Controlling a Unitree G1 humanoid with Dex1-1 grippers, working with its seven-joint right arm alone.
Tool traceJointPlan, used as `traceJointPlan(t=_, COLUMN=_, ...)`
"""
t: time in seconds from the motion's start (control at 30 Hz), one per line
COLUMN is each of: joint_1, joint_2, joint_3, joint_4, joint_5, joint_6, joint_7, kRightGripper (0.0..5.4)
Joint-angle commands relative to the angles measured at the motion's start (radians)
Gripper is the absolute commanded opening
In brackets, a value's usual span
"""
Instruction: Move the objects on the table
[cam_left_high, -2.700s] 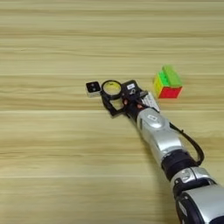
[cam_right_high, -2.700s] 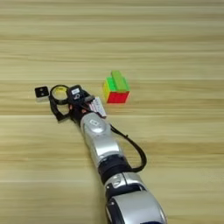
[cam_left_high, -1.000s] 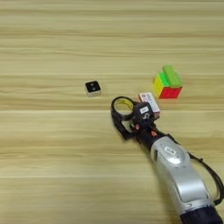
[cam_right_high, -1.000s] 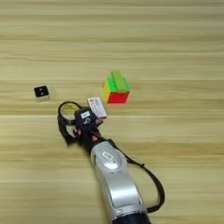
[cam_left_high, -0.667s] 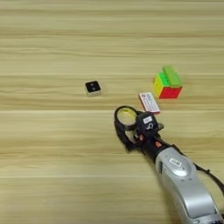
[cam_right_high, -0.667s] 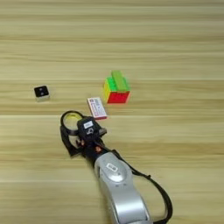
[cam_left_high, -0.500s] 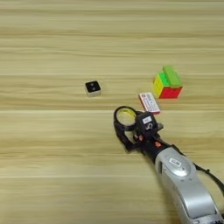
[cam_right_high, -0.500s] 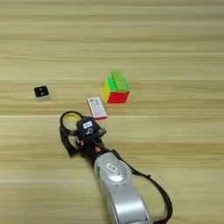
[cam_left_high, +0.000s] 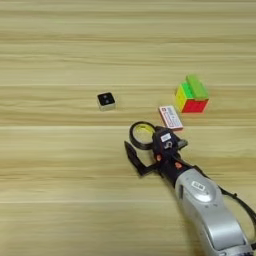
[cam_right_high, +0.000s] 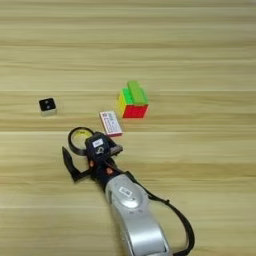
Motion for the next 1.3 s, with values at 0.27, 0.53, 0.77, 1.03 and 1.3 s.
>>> traceJointPlan(t=0.27, joint_1=-0.139, joint_2=0.037, joint_3=0.015, joint_4=-0.037, joint_5=0.008, joint_6=-0.061, joint_7=-0.010, kRightGripper=5.36)
traceJointPlan(t=0.53, joint_1=-0.277, joint_2=0.064, joint_3=0.019, joint_4=0.072, joint_5=0.008, joint_6=-0.069, joint_7=-0.011, kRightGripper=5.36)
traceJointPlan(t=0.77, joint_1=-0.405, joint_2=0.084, joint_3=0.022, joint_4=0.228, joint_5=-0.010, joint_6=-0.095, joint_7=-0.014, kRightGripper=5.36)
traceJointPlan(t=1.03, joint_1=-0.520, joint_2=0.110, joint_3=0.006, joint_4=0.398, joint_5=0.000, joint_6=-0.123, joint_7=-0.008, kRightGripper=5.36)
traceJointPlan(t=1.3, joint_1=-0.583, joint_2=0.117, joint_3=0.001, joint_4=0.516, joint_5=-0.007, joint_6=-0.161, joint_7=-0.002, kRightGripper=5.36)
